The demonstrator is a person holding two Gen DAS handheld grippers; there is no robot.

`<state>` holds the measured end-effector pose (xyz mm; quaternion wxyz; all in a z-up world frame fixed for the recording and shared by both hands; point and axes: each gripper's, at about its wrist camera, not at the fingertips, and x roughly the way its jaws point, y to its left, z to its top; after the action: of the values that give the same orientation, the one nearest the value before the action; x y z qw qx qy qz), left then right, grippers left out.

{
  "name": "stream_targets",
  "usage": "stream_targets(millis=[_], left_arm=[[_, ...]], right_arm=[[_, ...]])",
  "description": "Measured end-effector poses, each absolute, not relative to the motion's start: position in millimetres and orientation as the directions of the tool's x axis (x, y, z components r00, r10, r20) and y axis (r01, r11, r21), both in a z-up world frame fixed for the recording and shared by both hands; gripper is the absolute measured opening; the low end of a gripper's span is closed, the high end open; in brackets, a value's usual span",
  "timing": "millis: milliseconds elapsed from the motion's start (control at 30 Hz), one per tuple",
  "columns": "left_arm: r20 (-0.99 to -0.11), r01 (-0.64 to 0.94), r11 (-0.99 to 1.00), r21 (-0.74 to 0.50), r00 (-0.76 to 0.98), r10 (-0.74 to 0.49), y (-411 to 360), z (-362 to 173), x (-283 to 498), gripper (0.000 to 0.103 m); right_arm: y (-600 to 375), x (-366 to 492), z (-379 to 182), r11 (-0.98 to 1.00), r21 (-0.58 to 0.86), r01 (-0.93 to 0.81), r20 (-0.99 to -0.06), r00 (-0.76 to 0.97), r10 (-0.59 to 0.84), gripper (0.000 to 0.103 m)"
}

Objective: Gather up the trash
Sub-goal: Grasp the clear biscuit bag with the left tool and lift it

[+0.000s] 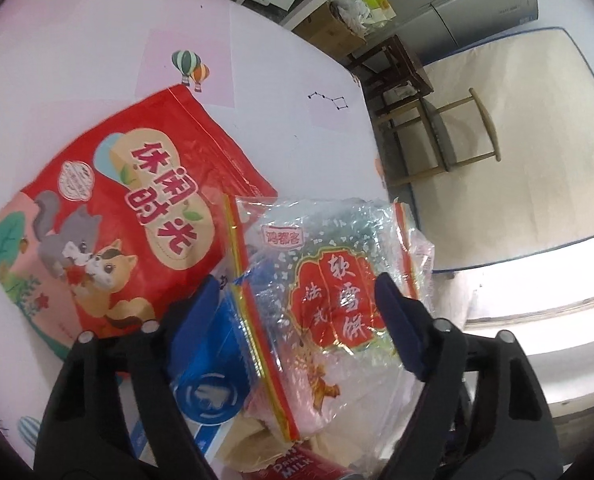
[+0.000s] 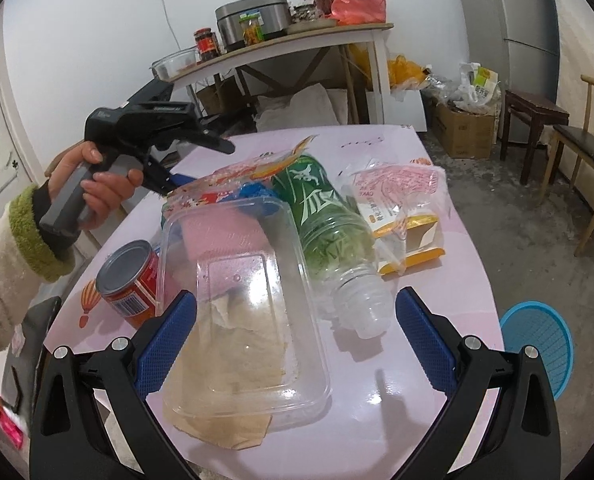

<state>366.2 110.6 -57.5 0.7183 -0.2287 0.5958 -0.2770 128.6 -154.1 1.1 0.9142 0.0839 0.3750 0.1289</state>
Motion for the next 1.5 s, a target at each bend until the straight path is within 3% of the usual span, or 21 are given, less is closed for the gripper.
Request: stream_targets(millis=[367,567,833,1200,1500], left_arm=[[-0.662,0.093,0.674,-0.733,0.128,-0.738,117.1,-69.8,369.6,0.028],[-0.62,0.104,0.639,-0.762,0.166,-0.767,122.2,-65.6,365.1,0.012],[-0.5,0.15,0.543,-0.826,0.249,-0.829,129.7,-50.3,347.9,0.004],[-0.33,0.238,0.421,-0.875,0.343,-0.88,146.5,-23.5,326.5,0.004],[-0.275,0.23,0.371,-0.9,0.362,-0.891,162.7,-36.2,317.7,0.003]], right_arm=[[-139.3,133.8,-7.3,0.953,0.234,-0.194,-0.702,0.644,0.304,0.097],[-132.3,133.4,-8.4,0.956,0.215,-0.202,-0.729,0.618,0.294,0.097],[-125.6,131.9,-10.6,0.95,0.232,-0.21,-0.762,0.568,0.311,0.097],[-117.7,153.6,-13.5,0.948,0.253,-0.191,-0.806,0.5,0.316,0.097],[-108.6,166.5,-22.9,0.951,0.263,-0.164,-0.836,0.454,0.309,0.097]])
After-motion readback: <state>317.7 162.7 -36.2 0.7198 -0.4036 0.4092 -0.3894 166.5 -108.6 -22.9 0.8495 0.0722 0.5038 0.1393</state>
